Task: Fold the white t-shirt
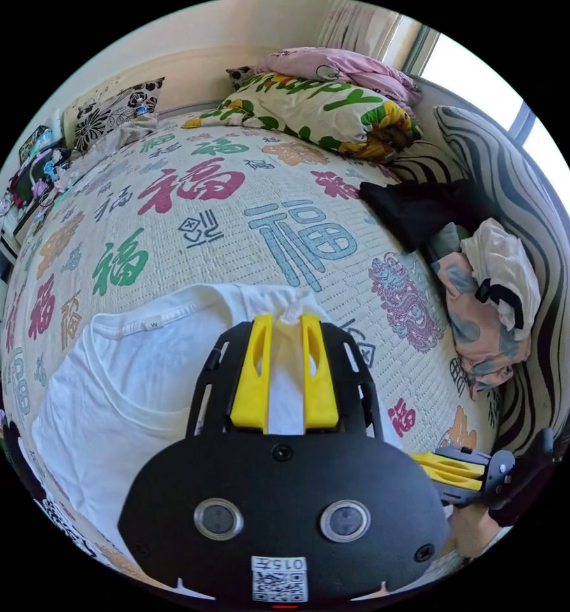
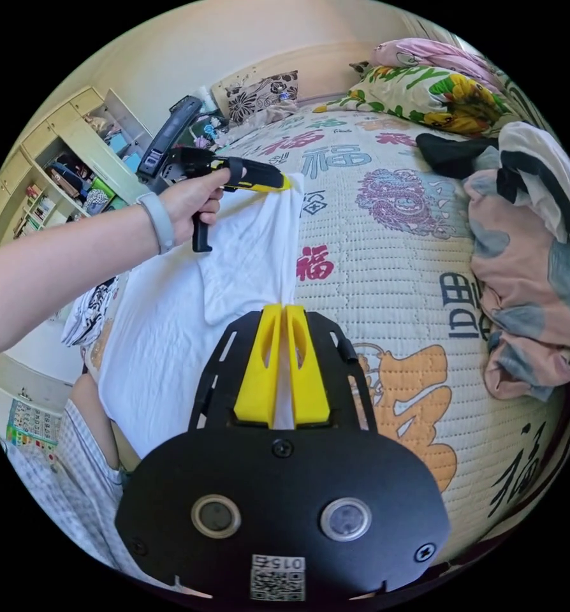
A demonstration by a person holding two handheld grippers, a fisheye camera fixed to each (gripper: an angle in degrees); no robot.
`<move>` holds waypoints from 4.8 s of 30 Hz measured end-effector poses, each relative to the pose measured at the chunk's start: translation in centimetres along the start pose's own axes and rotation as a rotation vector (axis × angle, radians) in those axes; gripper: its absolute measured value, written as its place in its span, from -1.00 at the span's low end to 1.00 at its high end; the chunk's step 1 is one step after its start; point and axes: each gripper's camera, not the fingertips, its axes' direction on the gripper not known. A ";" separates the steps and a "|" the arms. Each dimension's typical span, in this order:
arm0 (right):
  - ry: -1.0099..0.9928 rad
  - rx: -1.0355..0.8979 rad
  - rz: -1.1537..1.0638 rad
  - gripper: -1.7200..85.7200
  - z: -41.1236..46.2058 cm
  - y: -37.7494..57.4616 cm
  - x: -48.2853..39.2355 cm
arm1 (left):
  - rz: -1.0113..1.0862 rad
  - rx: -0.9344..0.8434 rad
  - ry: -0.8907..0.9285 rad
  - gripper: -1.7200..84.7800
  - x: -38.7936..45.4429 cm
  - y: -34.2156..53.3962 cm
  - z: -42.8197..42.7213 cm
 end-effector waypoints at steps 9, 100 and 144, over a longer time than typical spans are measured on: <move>-0.105 0.072 -0.140 -0.83 -0.2 -0.8 -3.3 | 0.055 0.044 0.045 -0.77 -0.2 6.2 -5.8; 0.300 -0.568 -0.679 -0.79 49.9 -29.5 -60.8 | -0.987 0.440 0.351 -0.93 -48.5 45.8 -28.6; 0.108 -0.405 -0.299 -0.97 30.3 -34.8 -34.1 | -0.225 0.077 0.049 -0.84 -27.1 33.1 -27.3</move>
